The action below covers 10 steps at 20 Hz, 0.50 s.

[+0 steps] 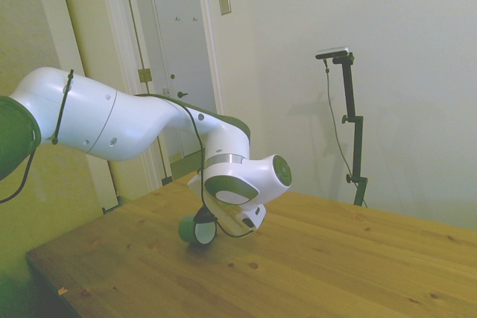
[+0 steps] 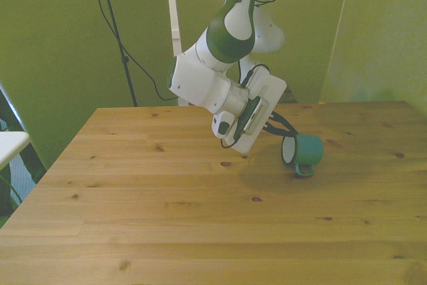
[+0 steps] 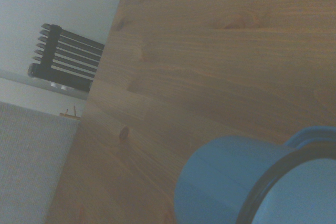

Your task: Flip the mug upright

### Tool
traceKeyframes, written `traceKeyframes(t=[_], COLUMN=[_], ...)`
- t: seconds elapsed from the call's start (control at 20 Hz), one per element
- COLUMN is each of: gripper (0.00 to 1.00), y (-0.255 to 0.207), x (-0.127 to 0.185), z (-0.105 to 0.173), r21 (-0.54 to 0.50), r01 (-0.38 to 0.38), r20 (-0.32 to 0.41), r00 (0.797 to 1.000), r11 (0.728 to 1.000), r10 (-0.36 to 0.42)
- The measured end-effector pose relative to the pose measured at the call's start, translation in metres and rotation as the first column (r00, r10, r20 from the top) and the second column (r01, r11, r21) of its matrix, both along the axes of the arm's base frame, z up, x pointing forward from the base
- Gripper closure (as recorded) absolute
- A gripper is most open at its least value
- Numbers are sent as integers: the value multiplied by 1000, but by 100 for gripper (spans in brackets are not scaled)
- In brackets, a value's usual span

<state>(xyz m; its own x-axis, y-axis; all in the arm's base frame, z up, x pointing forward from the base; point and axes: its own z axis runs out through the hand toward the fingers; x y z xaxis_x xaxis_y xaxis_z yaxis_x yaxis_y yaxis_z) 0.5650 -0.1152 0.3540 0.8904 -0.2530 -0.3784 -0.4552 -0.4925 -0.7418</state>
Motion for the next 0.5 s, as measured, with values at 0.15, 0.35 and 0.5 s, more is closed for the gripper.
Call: traceKeyframes(t=[0.15,0.35,0.5], gripper=[100,100,100], y=[0,0,2], x=[0,-1,-1], z=[-1,7,34], r21=[0,-9,-31], r01=[-2,-4,0], r20=[2,16,64], r00=[1000,1000,998], r11=[1000,1000,1000], r10=[2,4,2])
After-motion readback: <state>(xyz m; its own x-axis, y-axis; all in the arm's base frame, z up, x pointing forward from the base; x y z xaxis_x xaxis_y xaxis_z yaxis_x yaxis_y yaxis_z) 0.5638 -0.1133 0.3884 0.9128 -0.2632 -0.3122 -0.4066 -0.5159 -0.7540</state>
